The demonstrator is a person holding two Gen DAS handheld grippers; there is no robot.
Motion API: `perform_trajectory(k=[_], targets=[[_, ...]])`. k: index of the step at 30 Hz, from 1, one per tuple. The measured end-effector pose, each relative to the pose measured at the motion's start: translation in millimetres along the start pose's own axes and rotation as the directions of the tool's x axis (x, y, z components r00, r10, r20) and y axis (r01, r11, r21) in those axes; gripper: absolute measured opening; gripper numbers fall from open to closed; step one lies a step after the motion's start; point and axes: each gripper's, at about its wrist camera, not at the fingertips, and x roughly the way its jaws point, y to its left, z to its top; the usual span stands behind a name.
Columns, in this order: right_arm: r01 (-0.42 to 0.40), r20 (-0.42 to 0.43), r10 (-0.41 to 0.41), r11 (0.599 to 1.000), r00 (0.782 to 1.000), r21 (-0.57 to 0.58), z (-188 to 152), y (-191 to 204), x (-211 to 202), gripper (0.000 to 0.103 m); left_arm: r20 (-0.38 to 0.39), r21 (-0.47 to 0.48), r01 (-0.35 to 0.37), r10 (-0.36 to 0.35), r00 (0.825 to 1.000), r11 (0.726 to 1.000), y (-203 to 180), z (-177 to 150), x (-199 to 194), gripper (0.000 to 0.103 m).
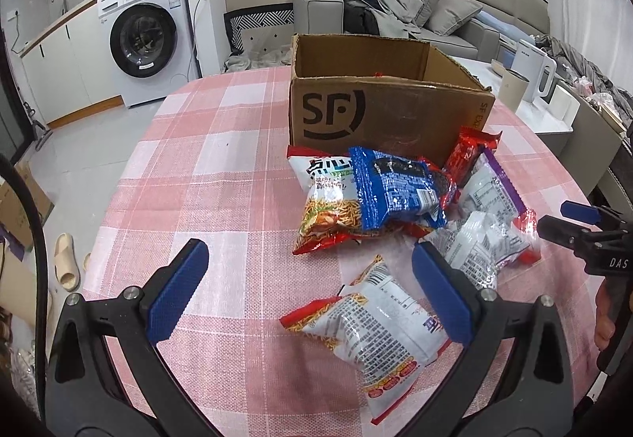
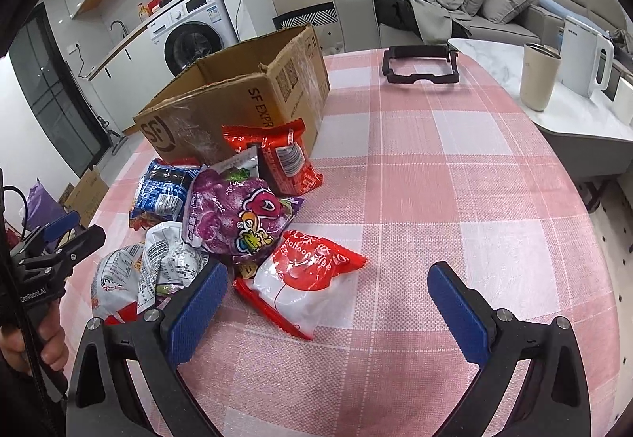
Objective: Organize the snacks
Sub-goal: 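Move left tool to the white noodle bag while right tool approaches the balloon glue bag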
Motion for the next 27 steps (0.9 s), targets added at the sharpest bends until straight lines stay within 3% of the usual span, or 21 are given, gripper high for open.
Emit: perform_trajectory(k=[27], targets=[[0.002,-0.081,-0.003,1.000,0.997,-0.009,-2,4,36,0.103,-0.054,0.009,0.003,-0.002,0.999,1.000,-8,-11,16,0.103]])
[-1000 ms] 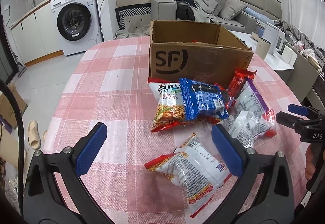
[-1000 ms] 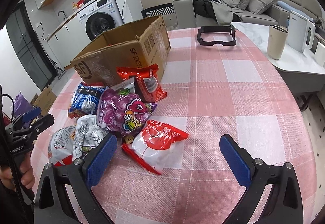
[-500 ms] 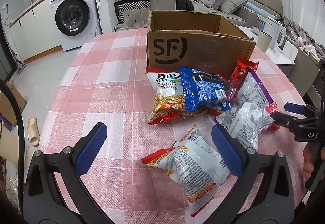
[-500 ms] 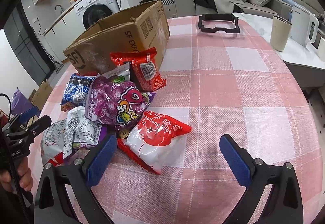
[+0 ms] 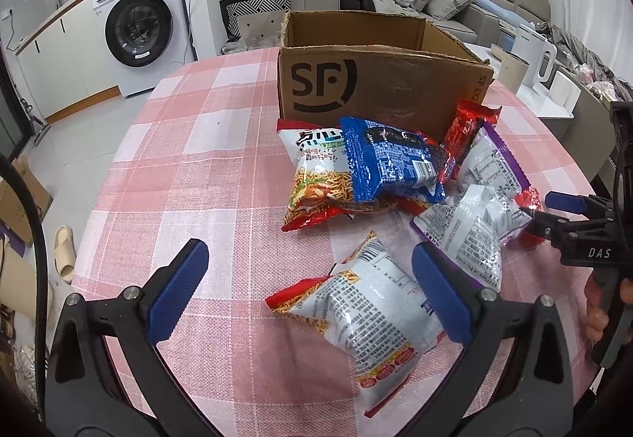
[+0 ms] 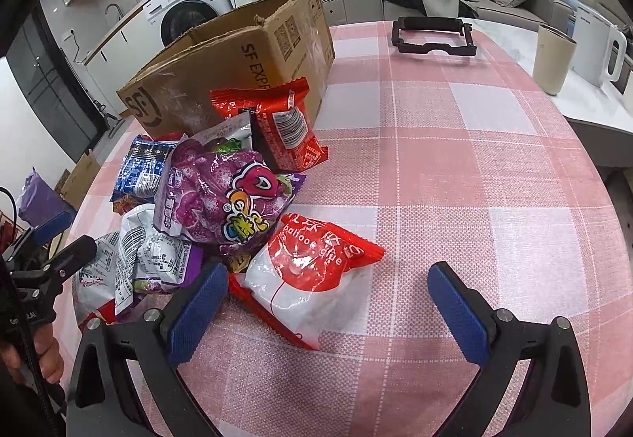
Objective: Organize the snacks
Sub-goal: 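Move left tool to the white noodle bag while right tool approaches the balloon glue bag, then close left tool on the white noodle bag while right tool grips the balloon glue bag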
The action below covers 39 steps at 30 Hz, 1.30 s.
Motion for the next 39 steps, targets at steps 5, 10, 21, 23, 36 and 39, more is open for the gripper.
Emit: perform_trajectory(k=[5,10,21,23,36,39], targets=[[0.006,-0.003,-0.006,1.000,1.000,-0.001,2,1,3,0.103,-0.006,0.000,0.007,-0.007,1.000,1.000,-2,-2,-1,0.103],[0.046,-0.003,-0.046,0.999,0.999,-0.029,3,3,7,0.103,-0.023,-0.004,0.018,-0.018,1.000,1.000,-4,-5,1,0.103],[0.057,-0.006,-0.057,0.998,0.998,-0.012,3,-10,3,0.103,-0.055,-0.029,0.083,-0.084,0.995,0.996,-3,-8,4,0.102],[0.054,-0.008,-0.054,0.998,0.998,-0.013,4,-10,4,0.103,-0.056,-0.025,0.097,-0.098,0.994,0.995,-6,-9,3,0.102],[0.104,-0.013,-0.104,0.995,0.994,0.004,6,-27,4,0.103,-0.110,0.022,0.112,-0.109,0.988,0.993,-8,-19,8,0.103],[0.111,-0.015,-0.111,0.994,0.994,0.005,7,-29,4,0.103,-0.120,0.017,0.121,-0.118,0.986,0.993,-6,-20,8,0.103]])
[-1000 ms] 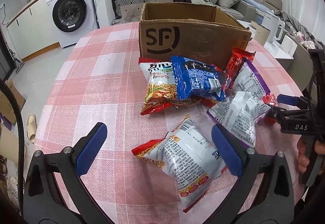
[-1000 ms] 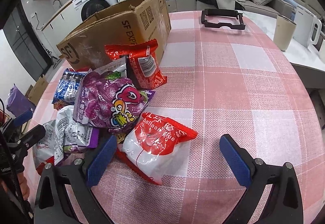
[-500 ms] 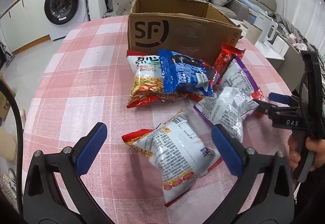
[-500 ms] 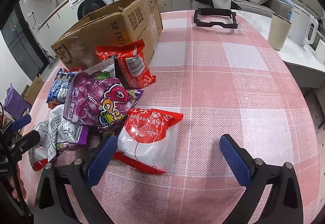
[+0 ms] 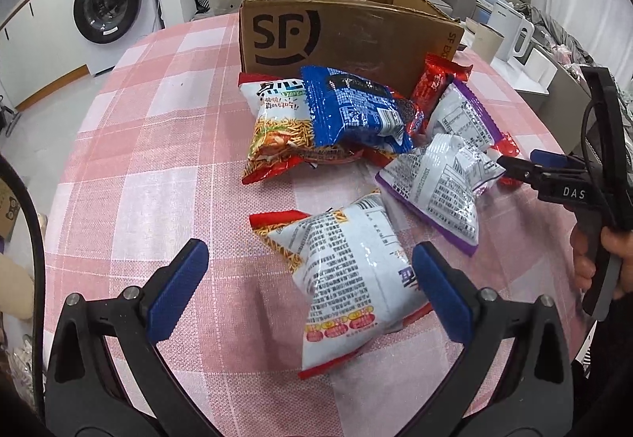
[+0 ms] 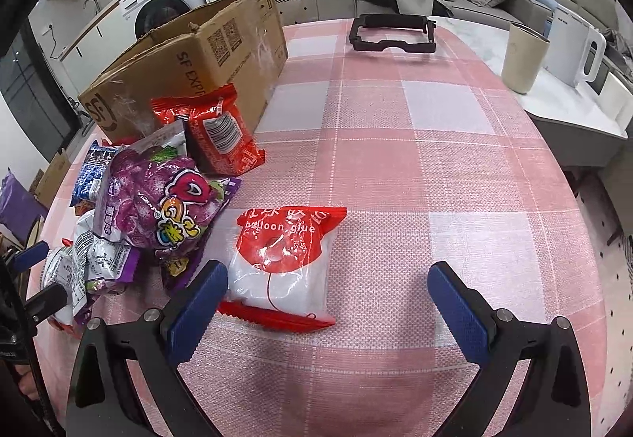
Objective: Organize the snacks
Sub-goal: 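Close left tool on the white noodle bag while right tool grips the balloon glue bag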
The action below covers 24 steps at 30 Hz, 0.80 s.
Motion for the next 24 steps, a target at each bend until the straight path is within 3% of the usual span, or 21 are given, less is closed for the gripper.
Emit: perform_trajectory(k=[12,18,21,24], targets=[[-0.030,-0.004,0.030,0.999,1.000,-0.033,3,10,5,0.098,-0.035,0.009,0.049,-0.049,0.998,0.999,-8,0,6,0.099],[-0.038,0.006,0.038,0.998,0.999,-0.040,2,11,1,0.083,-0.046,-0.042,0.123,-0.125,0.991,0.992,0,-1,10,0.077],[-0.042,0.010,0.043,0.998,0.999,-0.052,2,15,-1,0.077,-0.042,-0.050,0.150,-0.152,0.987,0.987,1,0,10,0.057],[-0.048,0.017,0.049,0.997,0.999,-0.067,0,18,-3,0.071,-0.037,-0.058,0.156,-0.159,0.987,0.986,1,0,9,0.049]])
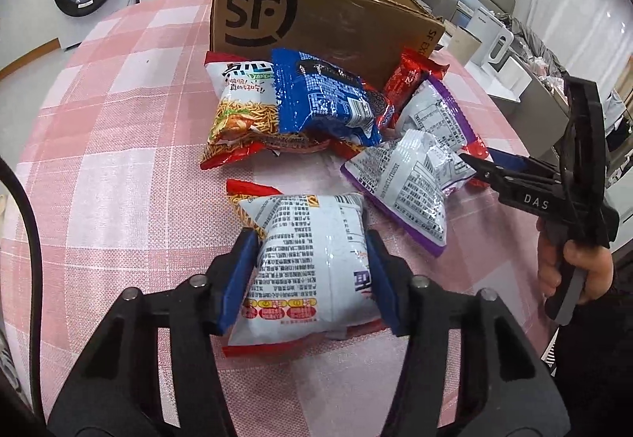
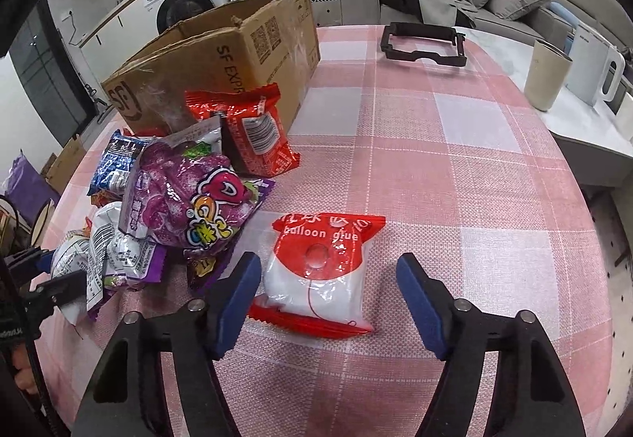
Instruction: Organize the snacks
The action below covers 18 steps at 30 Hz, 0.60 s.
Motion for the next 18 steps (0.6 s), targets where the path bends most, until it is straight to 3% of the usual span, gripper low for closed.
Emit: perform_trajectory(k=[10,18], targets=[[-0.014,0.017,0.014,1.000,1.000,0.020,-5,-1,-6,0.052,0.044,-0.009,-0.007,0.007,0.999,1.000,4,0,-8,0.046],[-0.039,0.036,0.038,0.999,0.999,0.031,-6,-1,-10,0.046,0.094,-0.016,-0.022,0.023,0.995,1.000,7,2,-19,0.046]])
